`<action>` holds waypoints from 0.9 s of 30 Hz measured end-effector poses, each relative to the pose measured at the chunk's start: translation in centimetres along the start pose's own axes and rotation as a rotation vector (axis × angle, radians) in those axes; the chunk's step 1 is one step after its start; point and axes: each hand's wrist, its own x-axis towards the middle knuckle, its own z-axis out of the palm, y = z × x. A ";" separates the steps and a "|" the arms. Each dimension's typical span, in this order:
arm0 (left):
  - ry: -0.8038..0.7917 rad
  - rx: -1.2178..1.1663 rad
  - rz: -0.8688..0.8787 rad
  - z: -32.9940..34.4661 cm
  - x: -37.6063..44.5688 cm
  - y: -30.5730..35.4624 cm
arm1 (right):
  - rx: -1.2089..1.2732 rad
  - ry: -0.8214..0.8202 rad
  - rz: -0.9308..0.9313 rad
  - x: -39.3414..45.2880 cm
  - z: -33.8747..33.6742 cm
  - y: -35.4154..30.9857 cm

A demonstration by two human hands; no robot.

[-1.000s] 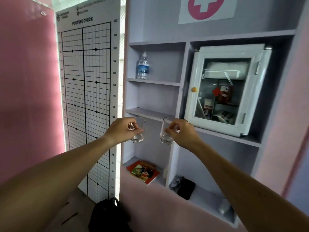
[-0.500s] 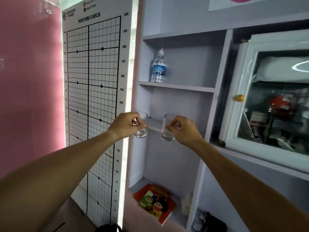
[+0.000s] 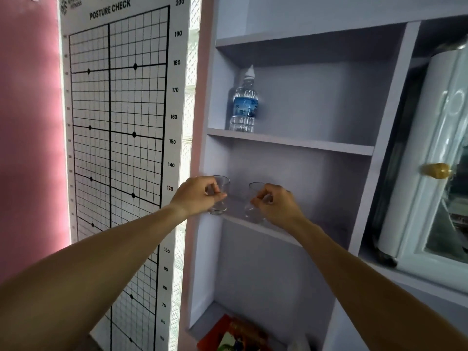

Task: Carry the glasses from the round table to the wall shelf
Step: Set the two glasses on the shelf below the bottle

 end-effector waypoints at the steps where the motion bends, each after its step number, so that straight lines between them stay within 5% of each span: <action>1: 0.001 0.006 -0.004 0.4 0.4 -0.1 | 0.003 -0.010 -0.002 0.5 0.2 0.2; 9: 0.027 0.063 -0.001 2.2 3.1 -1.2 | 0.010 -0.010 -0.063 4.4 1.9 1.6; 19: 0.170 0.463 0.169 3.2 5.0 -2.8 | 0.062 0.038 -0.014 8.6 4.9 3.1; 27: 0.203 0.437 0.166 3.6 5.4 -3.4 | 0.081 0.081 -0.015 10.1 6.5 3.1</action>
